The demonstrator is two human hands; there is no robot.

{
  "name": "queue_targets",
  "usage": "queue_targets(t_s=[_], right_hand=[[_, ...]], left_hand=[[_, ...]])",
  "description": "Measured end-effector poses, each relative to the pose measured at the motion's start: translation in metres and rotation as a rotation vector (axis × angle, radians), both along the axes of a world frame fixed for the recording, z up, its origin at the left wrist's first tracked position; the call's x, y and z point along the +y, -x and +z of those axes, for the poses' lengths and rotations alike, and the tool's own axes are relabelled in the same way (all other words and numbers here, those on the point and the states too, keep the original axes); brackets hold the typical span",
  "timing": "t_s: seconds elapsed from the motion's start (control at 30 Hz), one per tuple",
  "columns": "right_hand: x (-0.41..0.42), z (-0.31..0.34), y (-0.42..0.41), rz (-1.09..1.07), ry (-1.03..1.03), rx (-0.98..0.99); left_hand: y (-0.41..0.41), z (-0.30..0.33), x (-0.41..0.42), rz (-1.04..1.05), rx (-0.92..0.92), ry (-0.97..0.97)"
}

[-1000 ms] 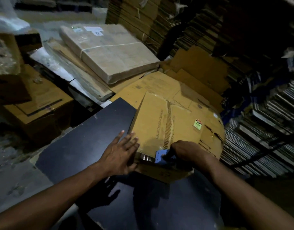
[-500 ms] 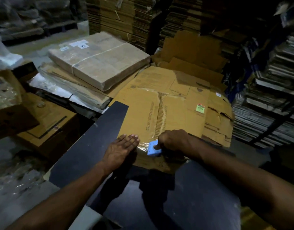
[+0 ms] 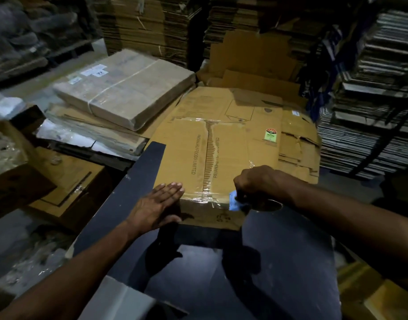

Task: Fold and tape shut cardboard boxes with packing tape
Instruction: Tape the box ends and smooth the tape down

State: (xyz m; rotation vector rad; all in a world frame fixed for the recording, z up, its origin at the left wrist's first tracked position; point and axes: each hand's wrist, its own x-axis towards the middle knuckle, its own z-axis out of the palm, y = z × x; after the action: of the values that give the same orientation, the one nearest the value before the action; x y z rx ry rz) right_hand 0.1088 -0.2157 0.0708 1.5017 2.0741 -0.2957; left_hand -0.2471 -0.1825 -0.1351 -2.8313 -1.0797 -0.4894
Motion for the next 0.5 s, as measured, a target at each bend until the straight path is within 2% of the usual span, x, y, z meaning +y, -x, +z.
queue_targets(t_s=[0.1,0.2,0.3,0.37,0.43,0.5], right_hand=[[0.005,-0.014,-0.002,0.100,-0.024,-0.064],[0.006,-0.021,-0.012,0.283,-0.192,-0.048],[0.003,-0.023,-0.021,0.391,-0.270,0.060],[0.004,-0.025,-0.016,0.379,-0.325,0.040],[0.006,-0.020,-0.012,0.261,-0.208,0.021],[0.001,0.000,-0.014,0.037,0.059,-0.002]], left_hand=[[-0.012,0.025,-0.015,0.053,0.046,0.041],[-0.058,0.047,-0.035,0.043,0.052,0.040],[-0.125,0.046,-0.052,0.013,0.069,0.112],[-0.145,0.036,-0.057,0.042,0.060,0.141],[-0.147,0.028,-0.060,0.075,0.025,0.127],[-0.146,0.027,-0.059,0.074,-0.028,0.125]])
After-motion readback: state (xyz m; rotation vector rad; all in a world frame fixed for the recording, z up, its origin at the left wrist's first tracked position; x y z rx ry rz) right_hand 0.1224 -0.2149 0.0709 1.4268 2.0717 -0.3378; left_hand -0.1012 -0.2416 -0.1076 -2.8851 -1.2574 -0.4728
